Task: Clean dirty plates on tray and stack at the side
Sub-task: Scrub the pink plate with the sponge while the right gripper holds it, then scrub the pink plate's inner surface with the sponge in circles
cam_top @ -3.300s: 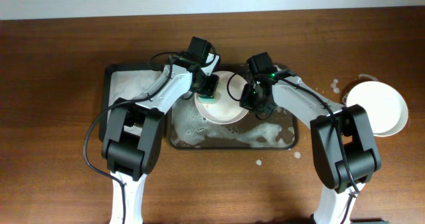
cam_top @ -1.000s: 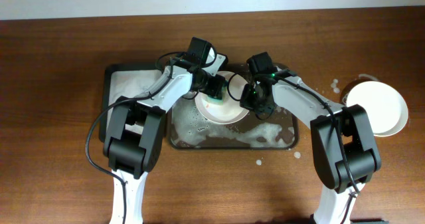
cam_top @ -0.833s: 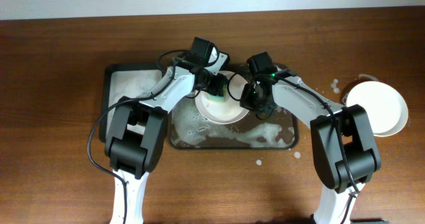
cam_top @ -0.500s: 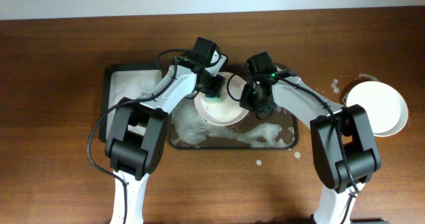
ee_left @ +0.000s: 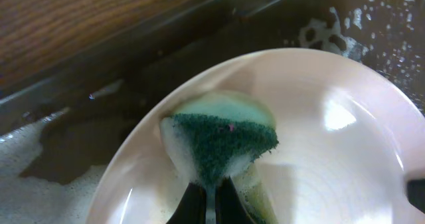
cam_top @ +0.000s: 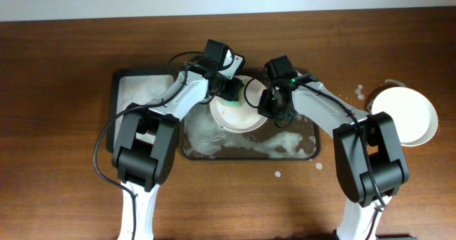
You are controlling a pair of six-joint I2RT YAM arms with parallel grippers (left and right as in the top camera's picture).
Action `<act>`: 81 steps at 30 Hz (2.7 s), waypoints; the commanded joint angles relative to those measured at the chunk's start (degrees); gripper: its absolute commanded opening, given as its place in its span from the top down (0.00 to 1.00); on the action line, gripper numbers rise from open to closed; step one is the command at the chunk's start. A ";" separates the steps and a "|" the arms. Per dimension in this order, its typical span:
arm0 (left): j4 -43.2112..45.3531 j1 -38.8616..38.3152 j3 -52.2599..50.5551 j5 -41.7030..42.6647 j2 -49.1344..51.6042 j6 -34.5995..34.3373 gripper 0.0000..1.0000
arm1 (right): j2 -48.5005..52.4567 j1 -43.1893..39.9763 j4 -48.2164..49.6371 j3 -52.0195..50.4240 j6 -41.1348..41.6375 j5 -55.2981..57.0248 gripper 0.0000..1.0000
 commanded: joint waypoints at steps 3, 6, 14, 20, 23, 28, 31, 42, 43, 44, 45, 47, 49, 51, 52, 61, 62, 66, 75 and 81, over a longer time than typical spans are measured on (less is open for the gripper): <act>-1.92 -0.20 -1.01 -12.20 2.34 0.96 1.00 | 1.07 0.37 -0.28 0.04 -0.63 0.76 0.96; -6.36 -0.26 -1.01 -11.96 2.34 0.90 1.00 | 1.07 0.37 -0.28 0.04 -0.61 0.76 0.96; -10.64 -0.24 -0.98 2.08 2.34 0.92 1.00 | 1.07 0.37 -0.31 0.04 -0.63 0.74 0.96; -5.62 -0.24 -0.98 2.12 2.34 0.92 1.00 | 1.07 0.37 -0.28 0.04 -0.61 0.76 0.96; -2.75 -0.20 -0.98 2.03 2.34 0.94 1.00 | 1.07 0.37 -0.26 0.04 -0.61 0.76 0.96; -1.25 -0.20 -0.98 -8.48 2.34 0.92 1.00 | 1.07 0.37 -0.28 0.04 -0.61 0.76 0.96; -3.93 -0.20 -0.98 -9.60 2.34 0.90 1.00 | 1.07 0.37 -0.28 0.04 -0.61 0.76 0.96; -1.14 -0.20 -1.01 3.76 2.34 0.92 1.00 | 1.07 0.37 -0.33 0.04 -0.61 0.74 0.96; 0.24 -0.20 -1.01 1.25 2.34 0.92 1.00 | 1.07 0.37 -0.33 0.04 -0.61 0.74 0.96; 1.40 -0.20 -1.01 -1.99 2.34 0.92 1.00 | 1.07 0.37 -0.33 0.04 -0.61 0.74 0.96; 1.44 -0.20 -1.01 -4.94 2.34 0.92 1.00 | 1.07 0.37 -0.33 0.04 -0.61 0.74 0.96; -1.81 -0.20 -1.01 -7.19 2.34 0.92 1.00 | 1.07 0.37 -0.31 0.04 -0.61 0.74 0.96; -6.12 -0.20 -1.01 -6.97 2.34 -0.31 1.00 | 1.07 0.37 -0.28 0.04 -0.61 0.74 0.96; -9.40 -0.20 -1.01 -1.27 2.34 -1.55 1.00 | 1.07 0.37 -0.31 0.04 -0.63 0.74 0.96; -10.27 -0.20 -1.01 2.86 2.34 -1.55 1.00 | 1.07 0.37 -0.33 0.04 -0.61 0.74 0.96; 0.42 -0.20 -1.01 -8.31 2.34 -1.73 1.00 | 1.07 0.37 -0.35 0.04 -0.63 0.72 0.96; -0.22 -0.20 -1.01 -12.72 2.34 -1.73 1.00 | 1.07 0.37 -0.35 0.04 -0.63 0.72 0.96; -6.75 -0.22 -1.01 -14.91 2.34 -1.73 1.00 | 1.07 0.37 -0.33 0.04 -0.63 0.72 0.96; -25.03 -0.20 -0.83 6.58 2.34 10.14 1.00 | 1.07 0.37 -0.33 0.04 -1.27 0.48 0.96; -26.27 -0.20 -1.09 9.64 2.34 28.74 1.00 | 1.07 0.37 -0.28 0.04 -1.27 0.48 0.96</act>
